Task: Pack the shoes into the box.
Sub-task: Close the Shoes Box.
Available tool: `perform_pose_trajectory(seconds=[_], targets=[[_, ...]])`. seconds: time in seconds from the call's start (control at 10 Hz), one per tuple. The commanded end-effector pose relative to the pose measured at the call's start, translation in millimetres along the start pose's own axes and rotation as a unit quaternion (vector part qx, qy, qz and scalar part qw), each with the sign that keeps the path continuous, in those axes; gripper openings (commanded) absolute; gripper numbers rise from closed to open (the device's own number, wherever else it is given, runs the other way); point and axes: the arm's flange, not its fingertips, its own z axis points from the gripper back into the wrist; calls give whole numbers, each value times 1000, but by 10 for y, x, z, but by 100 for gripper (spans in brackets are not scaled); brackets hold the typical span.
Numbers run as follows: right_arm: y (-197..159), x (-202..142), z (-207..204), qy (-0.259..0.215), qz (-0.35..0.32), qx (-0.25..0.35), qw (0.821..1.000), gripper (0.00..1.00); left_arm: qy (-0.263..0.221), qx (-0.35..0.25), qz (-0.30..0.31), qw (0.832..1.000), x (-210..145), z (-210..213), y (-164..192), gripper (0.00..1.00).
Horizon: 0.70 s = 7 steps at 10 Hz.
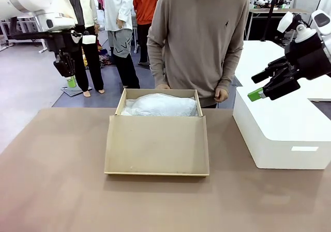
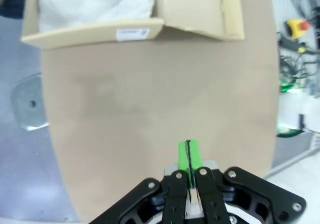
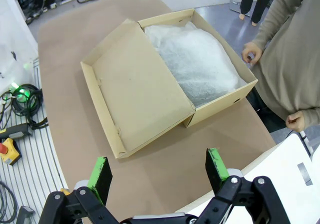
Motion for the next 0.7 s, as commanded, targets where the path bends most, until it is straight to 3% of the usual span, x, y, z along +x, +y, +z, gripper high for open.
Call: perform_pose_trajectory(seconds=[0.0, 0.4, 0.5, 0.6], targets=[[-37, 5, -14, -14, 10, 9, 1000, 100, -31, -58, 29, 997, 15, 35, 137, 0], [-37, 5, -14, -14, 10, 9, 1000, 100, -52, -115, 66, 990, 11, -203, 199, 0], [-37, 5, -14, -14, 10, 9, 1000, 100, -25, -83, 71, 994, 22, -227, 200, 0], [-37, 5, -14, -14, 10, 9, 1000, 100, -32, -104, 46, 993, -30, -274, 169, 0]])
